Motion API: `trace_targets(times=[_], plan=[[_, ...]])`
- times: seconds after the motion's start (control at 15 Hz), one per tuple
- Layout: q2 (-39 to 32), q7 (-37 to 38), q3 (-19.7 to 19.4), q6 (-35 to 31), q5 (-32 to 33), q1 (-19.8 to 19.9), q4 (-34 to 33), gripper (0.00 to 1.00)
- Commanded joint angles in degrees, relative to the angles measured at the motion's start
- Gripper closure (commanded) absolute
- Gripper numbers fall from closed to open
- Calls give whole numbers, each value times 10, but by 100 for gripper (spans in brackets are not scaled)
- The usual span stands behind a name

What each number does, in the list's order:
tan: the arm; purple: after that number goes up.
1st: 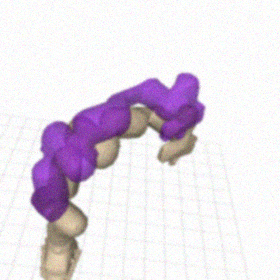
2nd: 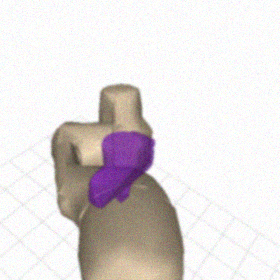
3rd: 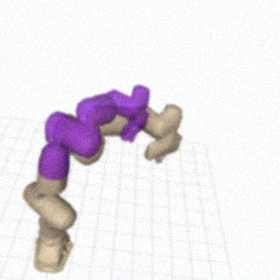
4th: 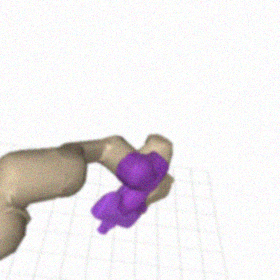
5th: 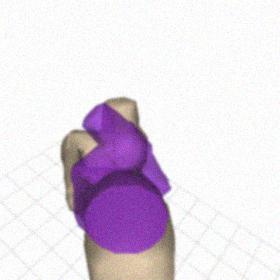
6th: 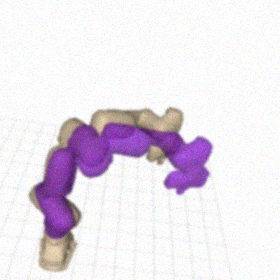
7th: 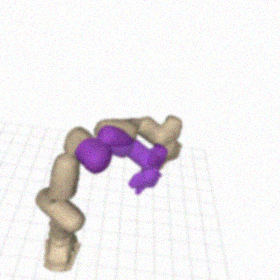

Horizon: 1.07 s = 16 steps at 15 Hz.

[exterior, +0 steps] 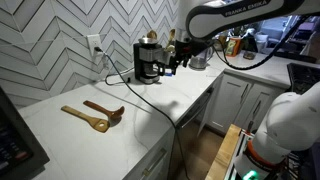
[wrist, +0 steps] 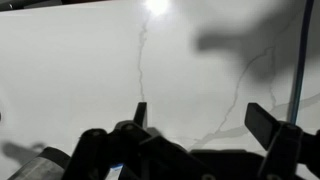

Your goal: Take the coffee pot off of the coffee maker

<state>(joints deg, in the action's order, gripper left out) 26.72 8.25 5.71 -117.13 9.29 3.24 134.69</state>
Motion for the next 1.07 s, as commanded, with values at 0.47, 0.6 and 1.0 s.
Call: trace_targets(times=[0.47, 0.6, 1.0], plan=[[-1, 3, -7, 1, 4, -8, -1, 0], [-1, 3, -7, 1, 4, -8, -1, 0], [-16, -11, -34, 5, 27, 20, -12, 0]])
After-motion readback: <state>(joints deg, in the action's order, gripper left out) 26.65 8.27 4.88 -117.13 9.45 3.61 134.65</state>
